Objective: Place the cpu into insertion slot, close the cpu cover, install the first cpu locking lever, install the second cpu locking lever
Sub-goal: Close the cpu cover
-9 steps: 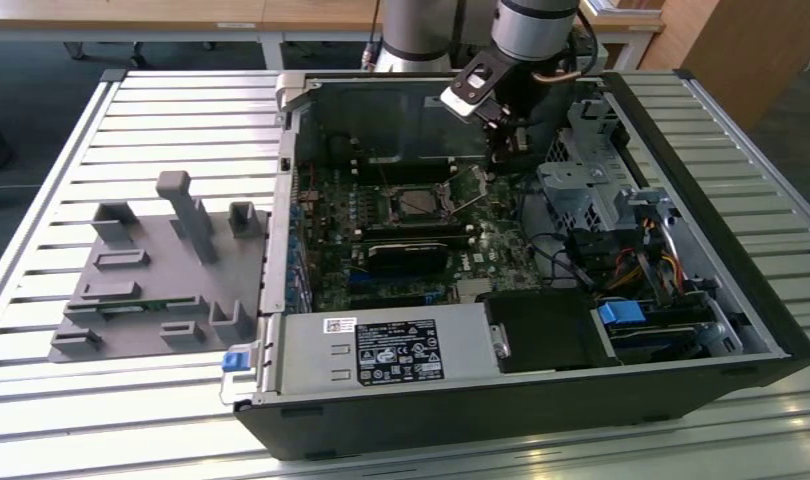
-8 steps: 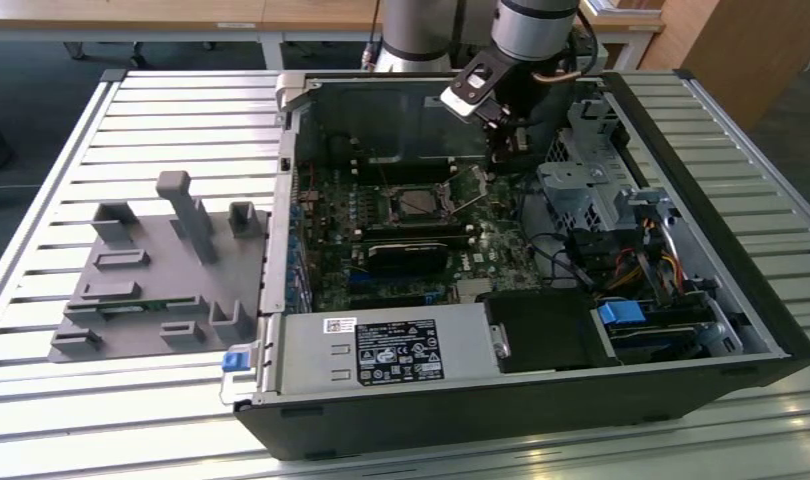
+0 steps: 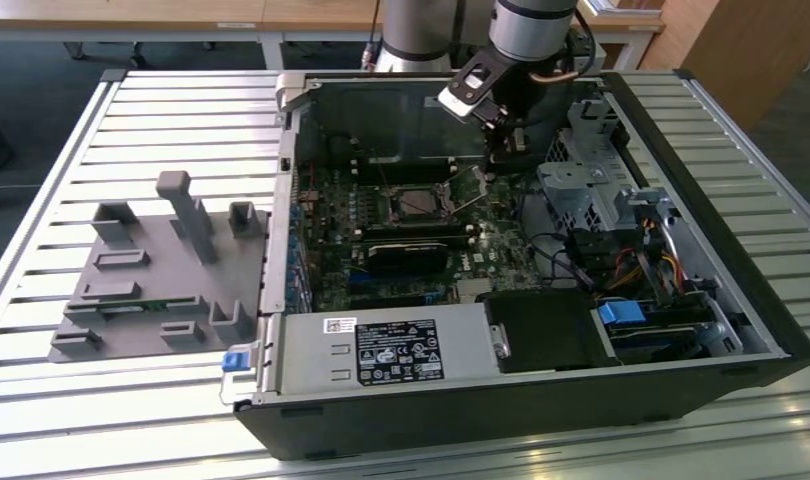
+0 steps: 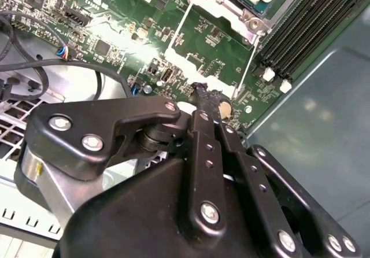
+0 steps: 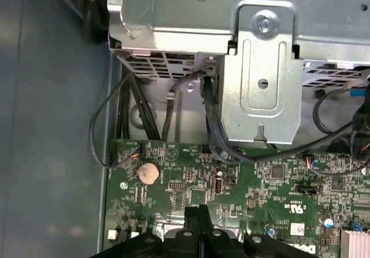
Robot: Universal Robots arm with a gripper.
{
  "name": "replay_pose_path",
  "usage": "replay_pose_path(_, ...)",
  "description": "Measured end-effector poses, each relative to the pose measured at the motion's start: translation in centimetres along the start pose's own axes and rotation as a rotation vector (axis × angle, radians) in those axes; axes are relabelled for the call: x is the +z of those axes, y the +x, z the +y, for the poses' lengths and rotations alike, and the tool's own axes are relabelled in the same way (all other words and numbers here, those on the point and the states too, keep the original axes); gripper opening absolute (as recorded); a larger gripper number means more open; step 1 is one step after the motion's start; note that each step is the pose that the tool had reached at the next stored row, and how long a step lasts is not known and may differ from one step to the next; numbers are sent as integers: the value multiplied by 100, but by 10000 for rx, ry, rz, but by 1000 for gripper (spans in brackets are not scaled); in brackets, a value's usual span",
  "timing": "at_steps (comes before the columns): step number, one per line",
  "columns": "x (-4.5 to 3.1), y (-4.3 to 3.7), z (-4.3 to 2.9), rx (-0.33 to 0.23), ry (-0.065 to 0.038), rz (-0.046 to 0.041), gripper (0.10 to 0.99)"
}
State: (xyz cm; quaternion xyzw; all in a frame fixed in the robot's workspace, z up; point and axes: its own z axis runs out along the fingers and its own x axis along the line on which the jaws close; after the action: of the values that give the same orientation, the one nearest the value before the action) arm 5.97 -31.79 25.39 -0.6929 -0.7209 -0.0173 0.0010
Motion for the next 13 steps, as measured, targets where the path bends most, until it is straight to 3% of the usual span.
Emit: replay_pose_path(13, 1, -1, 29, 1, 0, 0, 106)
